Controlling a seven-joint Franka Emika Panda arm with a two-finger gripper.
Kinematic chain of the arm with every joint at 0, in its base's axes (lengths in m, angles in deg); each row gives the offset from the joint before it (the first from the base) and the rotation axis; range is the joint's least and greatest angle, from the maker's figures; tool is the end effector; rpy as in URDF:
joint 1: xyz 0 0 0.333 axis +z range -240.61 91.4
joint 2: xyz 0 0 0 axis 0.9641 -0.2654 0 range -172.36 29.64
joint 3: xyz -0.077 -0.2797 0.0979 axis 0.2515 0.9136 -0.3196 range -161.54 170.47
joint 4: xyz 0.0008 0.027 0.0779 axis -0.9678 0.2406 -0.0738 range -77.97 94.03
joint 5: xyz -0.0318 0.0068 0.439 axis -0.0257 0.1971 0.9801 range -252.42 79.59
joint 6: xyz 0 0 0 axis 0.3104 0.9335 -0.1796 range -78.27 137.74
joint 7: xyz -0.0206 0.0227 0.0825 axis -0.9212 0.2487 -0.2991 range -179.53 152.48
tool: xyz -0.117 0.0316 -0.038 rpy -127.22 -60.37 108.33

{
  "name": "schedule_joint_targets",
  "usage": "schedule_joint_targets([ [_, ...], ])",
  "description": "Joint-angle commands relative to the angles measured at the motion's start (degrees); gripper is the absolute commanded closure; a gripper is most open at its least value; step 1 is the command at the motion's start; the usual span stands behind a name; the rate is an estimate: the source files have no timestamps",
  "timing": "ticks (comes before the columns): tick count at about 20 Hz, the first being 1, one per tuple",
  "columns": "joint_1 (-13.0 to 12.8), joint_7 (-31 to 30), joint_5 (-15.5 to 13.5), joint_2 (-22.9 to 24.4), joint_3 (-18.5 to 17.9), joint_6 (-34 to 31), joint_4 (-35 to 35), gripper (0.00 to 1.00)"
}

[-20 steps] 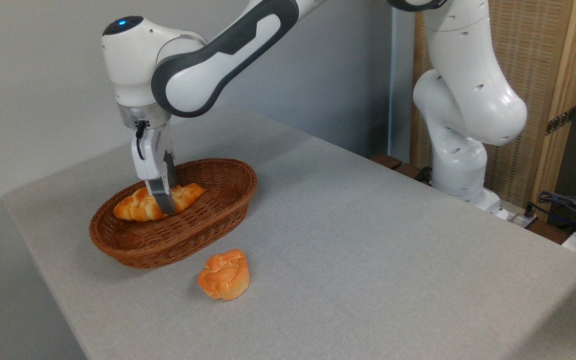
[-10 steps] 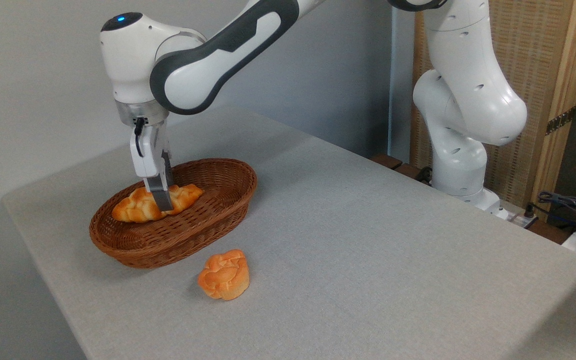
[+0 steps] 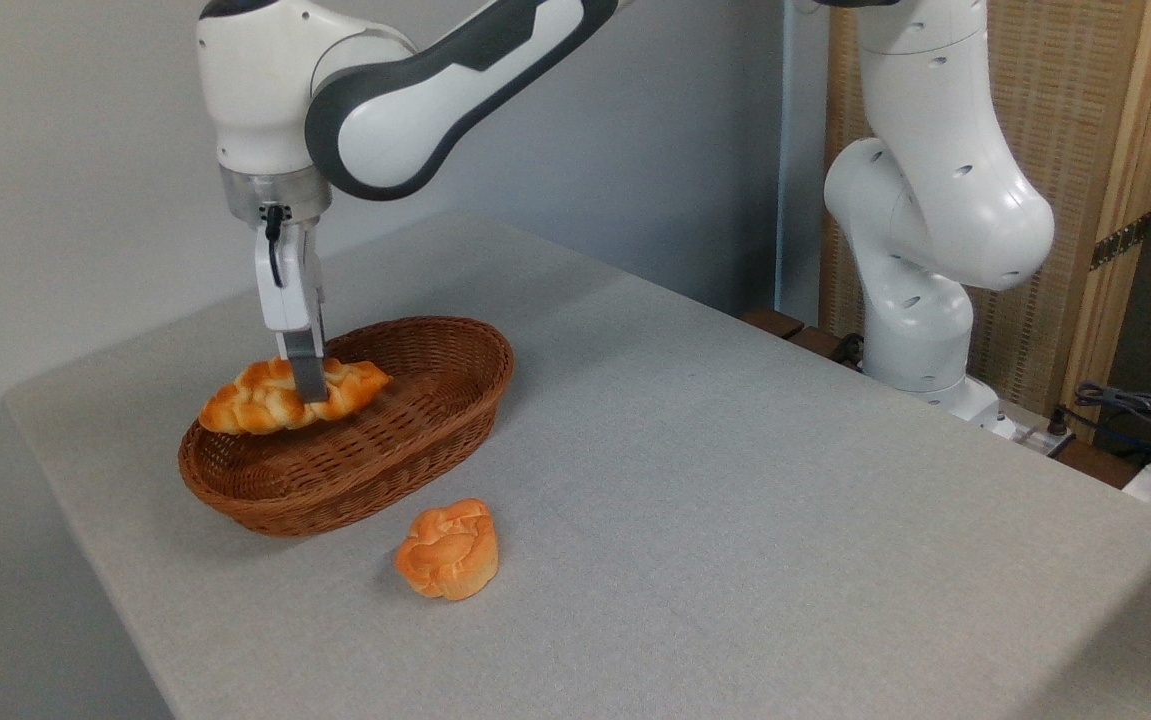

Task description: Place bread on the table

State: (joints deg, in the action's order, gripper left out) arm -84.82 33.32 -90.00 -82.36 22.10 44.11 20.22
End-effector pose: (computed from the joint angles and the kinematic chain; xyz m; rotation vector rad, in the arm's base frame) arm 0.5979 -0.3107 0.4164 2.4553 -1.8000 0.2560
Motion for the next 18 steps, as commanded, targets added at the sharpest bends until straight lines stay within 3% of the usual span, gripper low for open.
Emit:
schedule_joint_targets([
  [1,-0.4,-1.3,-3.1,4.7,-3.7,-3.0,0.5,0.71],
  [7,-0.4,-1.1,-3.5,9.8,-11.8,-13.3,0.5,0.69],
  [9,-0.4,-1.1,-3.5,10.6,-15.2,-15.6,0.6,0.65],
  [13,-0.3,-0.4,-2.9,10.3,-18.2,-17.0,2.3,0.59],
  [18,-0.3,0.7,-2.7,10.0,-24.7,-17.0,3.4,0.54],
])
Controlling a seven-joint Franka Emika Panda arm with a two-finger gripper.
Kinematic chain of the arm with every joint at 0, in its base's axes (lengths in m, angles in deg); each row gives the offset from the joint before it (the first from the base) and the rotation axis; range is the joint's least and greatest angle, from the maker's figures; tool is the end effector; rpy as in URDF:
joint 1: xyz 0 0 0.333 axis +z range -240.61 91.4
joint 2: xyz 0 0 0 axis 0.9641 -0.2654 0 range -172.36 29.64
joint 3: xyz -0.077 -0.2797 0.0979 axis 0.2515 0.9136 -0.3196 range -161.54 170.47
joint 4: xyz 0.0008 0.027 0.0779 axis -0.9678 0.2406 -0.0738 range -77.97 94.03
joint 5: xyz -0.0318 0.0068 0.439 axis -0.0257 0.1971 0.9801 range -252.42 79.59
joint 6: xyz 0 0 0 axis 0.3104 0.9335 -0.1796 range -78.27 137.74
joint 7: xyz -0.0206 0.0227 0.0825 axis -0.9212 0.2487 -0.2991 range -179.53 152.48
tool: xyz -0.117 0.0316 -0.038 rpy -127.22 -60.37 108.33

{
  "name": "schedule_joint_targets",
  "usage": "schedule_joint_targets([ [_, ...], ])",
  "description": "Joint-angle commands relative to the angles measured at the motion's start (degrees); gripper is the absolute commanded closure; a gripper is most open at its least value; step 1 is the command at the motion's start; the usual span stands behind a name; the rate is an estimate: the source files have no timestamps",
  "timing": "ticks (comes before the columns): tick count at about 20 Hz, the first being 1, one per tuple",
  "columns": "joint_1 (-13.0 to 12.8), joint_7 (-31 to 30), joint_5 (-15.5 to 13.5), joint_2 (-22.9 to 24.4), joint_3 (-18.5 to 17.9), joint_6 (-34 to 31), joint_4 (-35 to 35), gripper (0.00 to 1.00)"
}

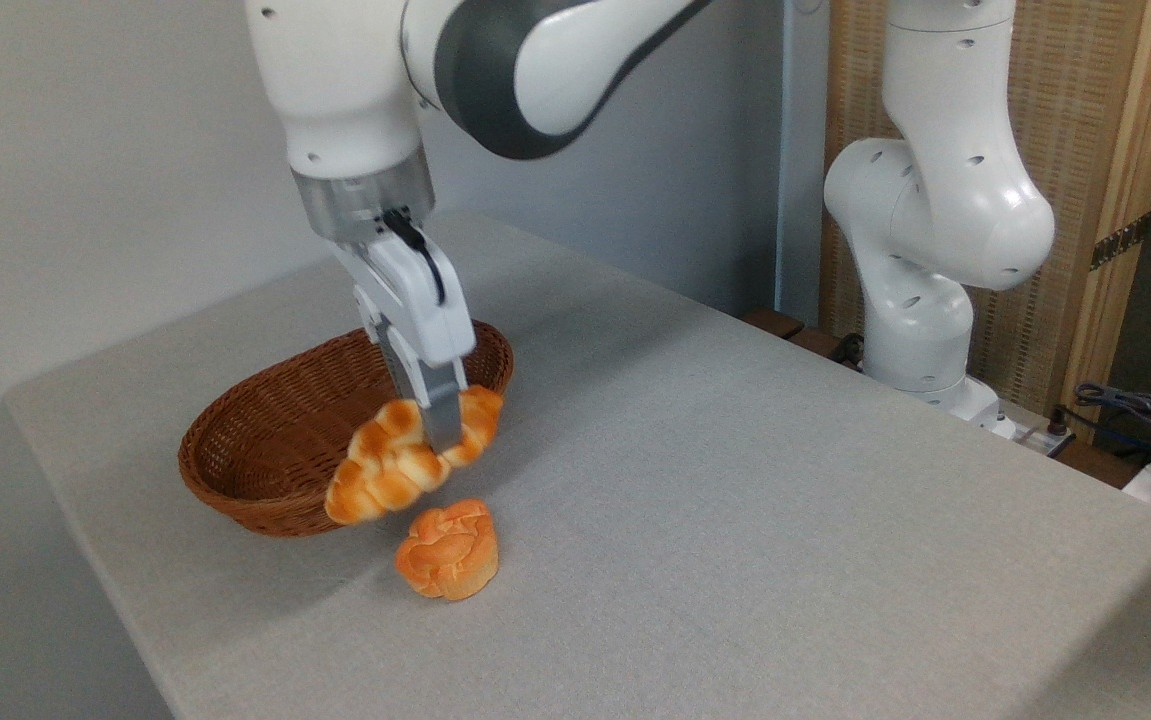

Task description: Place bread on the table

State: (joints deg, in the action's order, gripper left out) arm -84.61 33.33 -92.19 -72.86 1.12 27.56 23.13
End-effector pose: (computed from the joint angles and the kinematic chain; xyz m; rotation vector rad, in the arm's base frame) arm 0.6073 -0.0812 0.4634 2.7343 -1.3317 0.0058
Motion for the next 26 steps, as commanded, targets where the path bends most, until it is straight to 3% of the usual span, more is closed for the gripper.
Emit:
schedule_joint_targets([
  [1,-0.5,0.7,-0.6,0.3,-4.1,-0.4,0.5,0.53],
  [2,-0.5,0.7,-0.6,-0.3,-4.2,-0.3,0.5,0.46],
  [3,-0.5,0.7,-0.4,-1.6,-4.2,0.4,0.5,0.28],
  [6,-0.6,0.6,-0.1,-2.8,-4.2,0.7,0.4,0.00],
  [26,-0.7,0.4,-0.6,-3.5,-3.9,4.0,0.2,0.00],
])
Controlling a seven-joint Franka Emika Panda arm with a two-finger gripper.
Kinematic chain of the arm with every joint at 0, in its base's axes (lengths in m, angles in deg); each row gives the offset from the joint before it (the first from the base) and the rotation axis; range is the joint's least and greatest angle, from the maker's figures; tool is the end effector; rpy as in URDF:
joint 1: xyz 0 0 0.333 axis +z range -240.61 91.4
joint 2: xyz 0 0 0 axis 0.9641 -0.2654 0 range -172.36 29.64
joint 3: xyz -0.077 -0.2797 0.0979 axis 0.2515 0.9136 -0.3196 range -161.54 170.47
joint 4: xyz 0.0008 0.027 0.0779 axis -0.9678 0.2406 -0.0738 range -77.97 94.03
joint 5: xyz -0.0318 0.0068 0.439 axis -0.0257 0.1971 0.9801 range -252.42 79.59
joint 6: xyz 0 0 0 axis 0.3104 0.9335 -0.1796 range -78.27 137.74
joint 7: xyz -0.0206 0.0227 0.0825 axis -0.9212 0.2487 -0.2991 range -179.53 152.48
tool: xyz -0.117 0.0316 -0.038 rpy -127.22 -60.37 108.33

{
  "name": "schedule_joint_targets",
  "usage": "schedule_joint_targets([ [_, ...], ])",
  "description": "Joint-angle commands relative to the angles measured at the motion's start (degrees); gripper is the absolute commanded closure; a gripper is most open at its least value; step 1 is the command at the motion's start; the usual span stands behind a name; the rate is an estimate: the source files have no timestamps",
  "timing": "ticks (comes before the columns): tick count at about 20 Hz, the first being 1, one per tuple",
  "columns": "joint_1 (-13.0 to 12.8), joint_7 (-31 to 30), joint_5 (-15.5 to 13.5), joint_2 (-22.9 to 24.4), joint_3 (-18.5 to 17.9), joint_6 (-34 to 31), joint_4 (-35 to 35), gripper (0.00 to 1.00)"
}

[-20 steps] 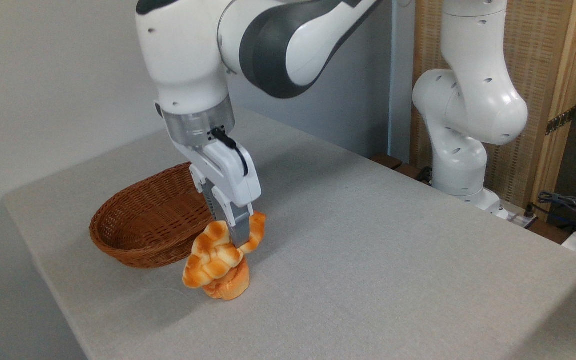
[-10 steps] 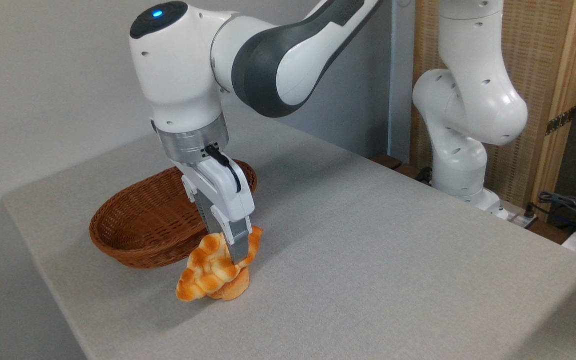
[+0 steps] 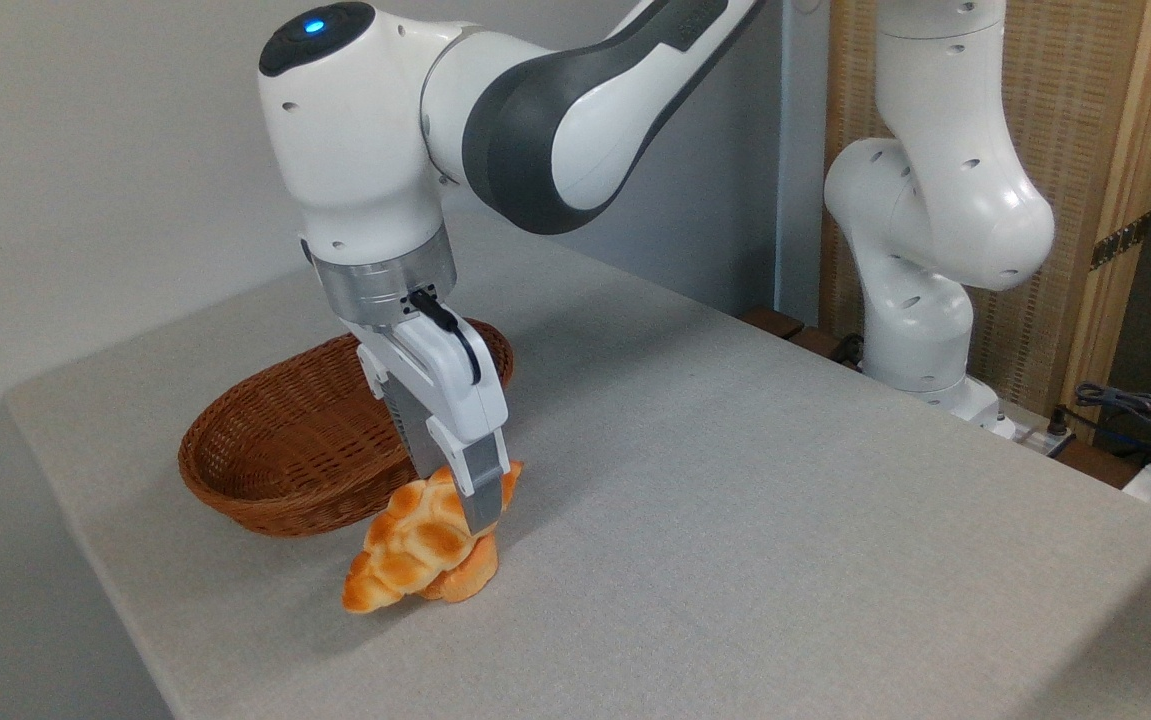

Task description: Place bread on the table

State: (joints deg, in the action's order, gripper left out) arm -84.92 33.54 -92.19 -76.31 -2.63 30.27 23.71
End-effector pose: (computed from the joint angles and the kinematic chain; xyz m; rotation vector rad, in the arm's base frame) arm 0.6219 -0.0457 0.4250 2.7758 -1.2473 -0.0270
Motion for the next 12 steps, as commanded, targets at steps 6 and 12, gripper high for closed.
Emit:
schedule_joint_targets([
  [6,-0.4,0.0,-2.3,0.6,0.1,1.5,-1.7,0.00],
  [12,-0.5,0.2,-3.7,0.6,0.1,1.5,-6.3,0.00],
])
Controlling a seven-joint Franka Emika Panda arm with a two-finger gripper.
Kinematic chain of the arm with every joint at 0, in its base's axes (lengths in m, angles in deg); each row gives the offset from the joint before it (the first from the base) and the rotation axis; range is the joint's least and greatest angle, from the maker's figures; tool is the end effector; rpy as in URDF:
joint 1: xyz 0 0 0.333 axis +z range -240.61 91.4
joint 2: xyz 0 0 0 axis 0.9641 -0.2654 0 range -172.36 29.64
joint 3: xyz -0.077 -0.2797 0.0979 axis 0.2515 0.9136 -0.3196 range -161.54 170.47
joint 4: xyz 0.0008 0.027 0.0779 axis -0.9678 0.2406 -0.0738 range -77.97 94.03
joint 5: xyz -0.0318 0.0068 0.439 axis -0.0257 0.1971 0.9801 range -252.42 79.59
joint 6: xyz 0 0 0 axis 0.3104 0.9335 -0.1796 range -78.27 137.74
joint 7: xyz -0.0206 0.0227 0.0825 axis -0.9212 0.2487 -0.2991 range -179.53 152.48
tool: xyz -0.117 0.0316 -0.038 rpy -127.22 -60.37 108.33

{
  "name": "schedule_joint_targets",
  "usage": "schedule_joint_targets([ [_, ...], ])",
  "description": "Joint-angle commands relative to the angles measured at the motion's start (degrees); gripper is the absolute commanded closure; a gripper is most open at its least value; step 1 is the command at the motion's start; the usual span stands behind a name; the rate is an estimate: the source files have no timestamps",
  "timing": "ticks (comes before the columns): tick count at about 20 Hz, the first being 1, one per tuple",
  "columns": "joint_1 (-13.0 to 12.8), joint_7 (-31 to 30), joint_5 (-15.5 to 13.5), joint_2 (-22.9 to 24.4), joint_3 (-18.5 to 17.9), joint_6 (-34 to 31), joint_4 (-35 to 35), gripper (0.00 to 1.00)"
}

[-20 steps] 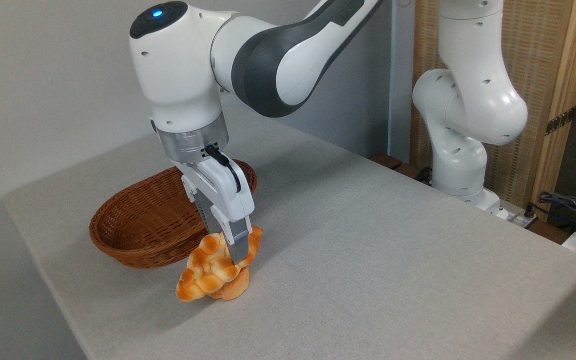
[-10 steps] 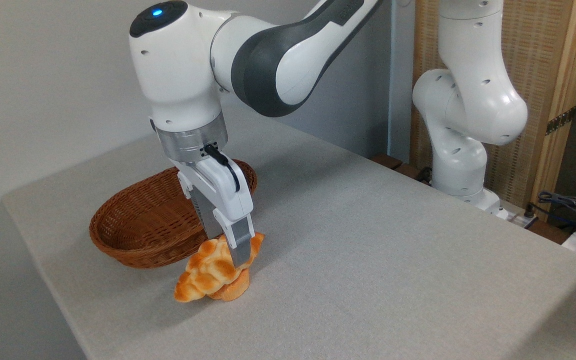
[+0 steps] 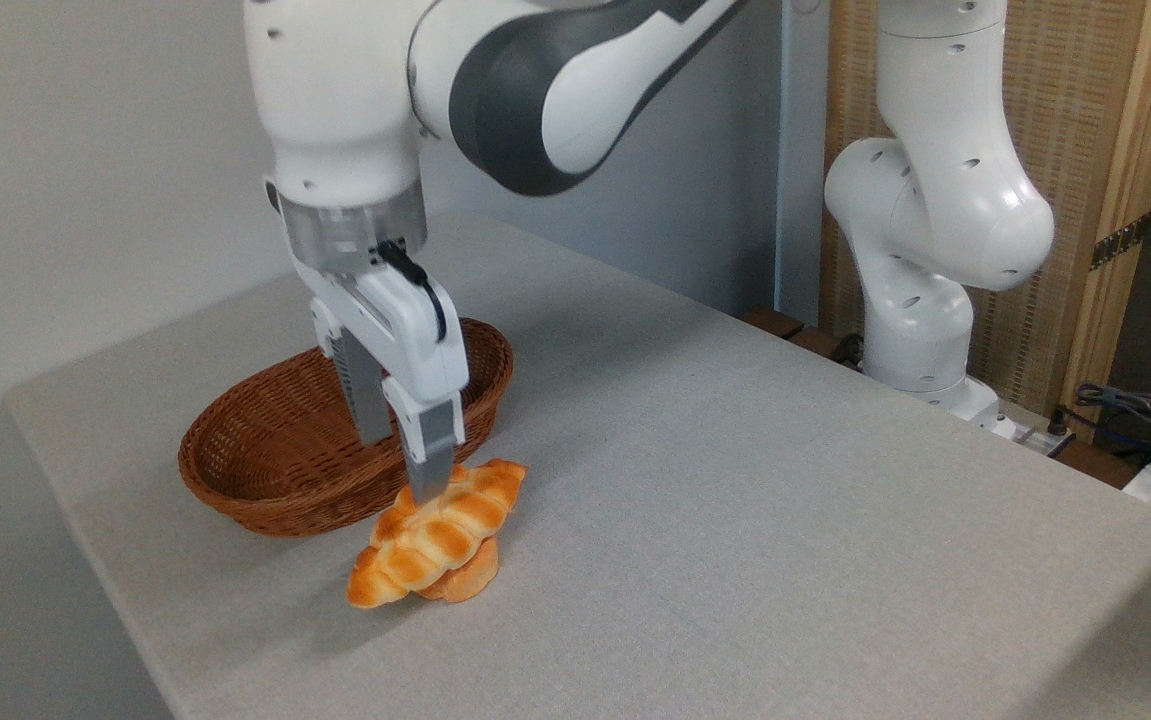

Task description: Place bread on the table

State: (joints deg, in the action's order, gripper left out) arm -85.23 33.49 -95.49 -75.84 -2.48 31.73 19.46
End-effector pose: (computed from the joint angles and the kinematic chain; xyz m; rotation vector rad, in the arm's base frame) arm 0.6372 -0.0569 0.4719 2.7646 -1.2307 0.1561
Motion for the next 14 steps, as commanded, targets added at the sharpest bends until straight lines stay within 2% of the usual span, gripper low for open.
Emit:
schedule_joint_targets([
  [1,-0.2,0.4,0.1,0.2,-0.3,0.0,-2.4,0.00],
  [3,-0.1,0.5,2.4,0.2,-0.6,0.1,-2.6,0.00],
  [6,0.0,0.5,3.3,0.2,-0.8,0.1,-2.7,0.00],
  [9,0.0,0.4,3.4,0.3,-2.6,0.0,-2.9,0.00],
  [14,0.0,0.4,3.4,0.2,-2.9,0.1,-3.4,0.00],
])
